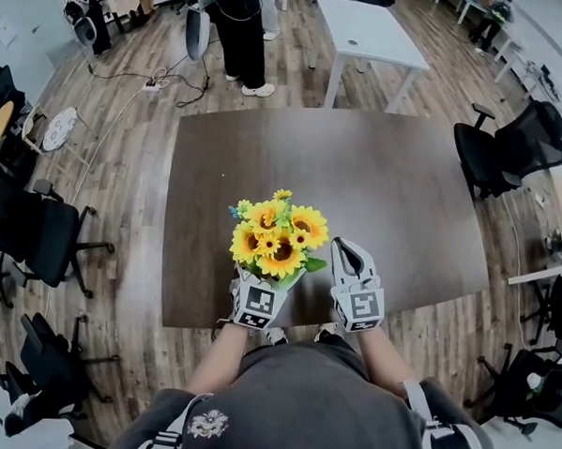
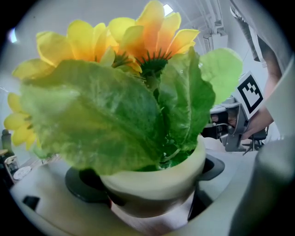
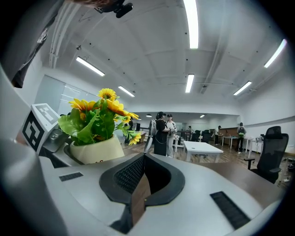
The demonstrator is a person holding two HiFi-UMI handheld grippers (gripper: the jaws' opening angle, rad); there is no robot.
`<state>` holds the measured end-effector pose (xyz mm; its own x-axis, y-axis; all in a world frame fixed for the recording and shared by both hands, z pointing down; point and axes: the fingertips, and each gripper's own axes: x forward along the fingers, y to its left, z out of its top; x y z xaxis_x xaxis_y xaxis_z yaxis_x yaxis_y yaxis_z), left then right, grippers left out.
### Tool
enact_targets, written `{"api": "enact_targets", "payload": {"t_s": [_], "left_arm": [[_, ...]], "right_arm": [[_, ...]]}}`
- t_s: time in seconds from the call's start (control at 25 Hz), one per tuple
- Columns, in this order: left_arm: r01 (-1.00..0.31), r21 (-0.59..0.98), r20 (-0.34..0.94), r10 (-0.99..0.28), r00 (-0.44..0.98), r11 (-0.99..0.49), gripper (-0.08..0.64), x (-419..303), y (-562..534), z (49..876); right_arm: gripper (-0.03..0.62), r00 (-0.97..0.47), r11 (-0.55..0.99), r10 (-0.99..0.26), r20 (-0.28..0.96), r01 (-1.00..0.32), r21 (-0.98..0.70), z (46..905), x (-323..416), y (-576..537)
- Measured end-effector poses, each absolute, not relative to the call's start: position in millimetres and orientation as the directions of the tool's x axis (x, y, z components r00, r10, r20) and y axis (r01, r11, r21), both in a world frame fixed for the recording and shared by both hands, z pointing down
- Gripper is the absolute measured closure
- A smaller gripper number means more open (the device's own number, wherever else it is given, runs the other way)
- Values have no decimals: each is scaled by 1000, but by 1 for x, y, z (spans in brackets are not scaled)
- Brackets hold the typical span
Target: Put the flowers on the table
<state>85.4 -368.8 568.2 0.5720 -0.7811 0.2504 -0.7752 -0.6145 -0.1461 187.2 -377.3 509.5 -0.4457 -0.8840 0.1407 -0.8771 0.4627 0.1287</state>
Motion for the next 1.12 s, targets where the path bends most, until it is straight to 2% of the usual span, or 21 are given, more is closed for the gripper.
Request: {"api": "enact_targets", "payload": {"t_s": [0.36, 0.6, 0.8, 1.12], "left_arm": [[-839, -119, 303, -824, 478, -530, -6, 95, -378, 599], [-851, -87, 341, -818, 463, -518, -6, 98, -383, 616], [-851, -90, 345, -817, 461, -518, -6, 107, -393, 616], [-877, -82, 437, -808, 395, -473, -6, 109, -395, 659]], "right_arm": [[569, -514, 532, -843, 162, -841, 97, 522, 195, -397], [569, -554, 571, -814, 175, -818, 70, 536, 188, -400], [569, -559, 578, -804, 205, -814, 47, 561, 195, -400], [569, -560, 582, -787, 258, -813, 14, 591, 212, -400]]}}
